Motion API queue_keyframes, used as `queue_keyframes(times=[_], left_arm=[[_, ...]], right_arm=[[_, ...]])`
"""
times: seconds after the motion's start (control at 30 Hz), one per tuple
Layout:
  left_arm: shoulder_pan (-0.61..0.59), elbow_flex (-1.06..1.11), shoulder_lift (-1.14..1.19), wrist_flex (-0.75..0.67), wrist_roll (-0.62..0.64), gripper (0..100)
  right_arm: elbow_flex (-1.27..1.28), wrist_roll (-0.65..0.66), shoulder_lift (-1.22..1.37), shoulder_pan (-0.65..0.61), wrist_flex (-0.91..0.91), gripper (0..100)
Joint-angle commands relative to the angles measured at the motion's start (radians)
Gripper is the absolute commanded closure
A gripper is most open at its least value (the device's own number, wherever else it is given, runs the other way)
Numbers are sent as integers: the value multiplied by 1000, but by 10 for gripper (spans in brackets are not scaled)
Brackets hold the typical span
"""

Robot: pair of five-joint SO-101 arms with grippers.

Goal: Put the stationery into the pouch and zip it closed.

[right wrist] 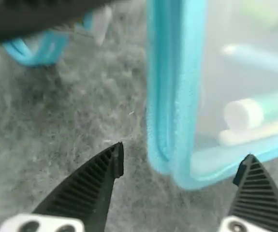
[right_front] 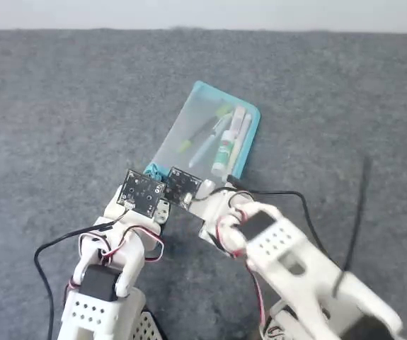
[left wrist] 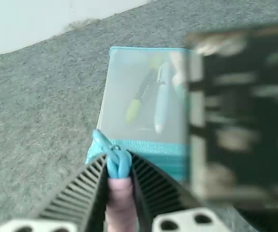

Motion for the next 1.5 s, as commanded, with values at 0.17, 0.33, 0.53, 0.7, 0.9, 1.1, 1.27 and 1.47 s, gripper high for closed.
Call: queue_keyframes(times=[0.17,0.33,0.53,0.7,0.9,1.1,1.27,1.47], left_arm=[[3,-24,-14,-37,-6,988],[3,-24,-14,-37,-6,988],[3,-24,-14,-37,-6,988],[5,-24,-14,-40,-6,988],[5,-24,-14,-40,-6,988],[5,-21,-14,-40,-6,988],[6,-25,-14,-37,-6,986],[5,-58,-14,3,-6,987]], right_arm=[[-302,-12,283,97,-30,645],[-425,-81,435,108,-25,667],[-505,-218,447,229,-18,960],[-502,-235,371,317,67,992],[-430,-218,278,351,136,991],[-354,-203,173,390,153,991],[-224,-198,27,294,91,988],[66,-138,-194,185,-170,889]])
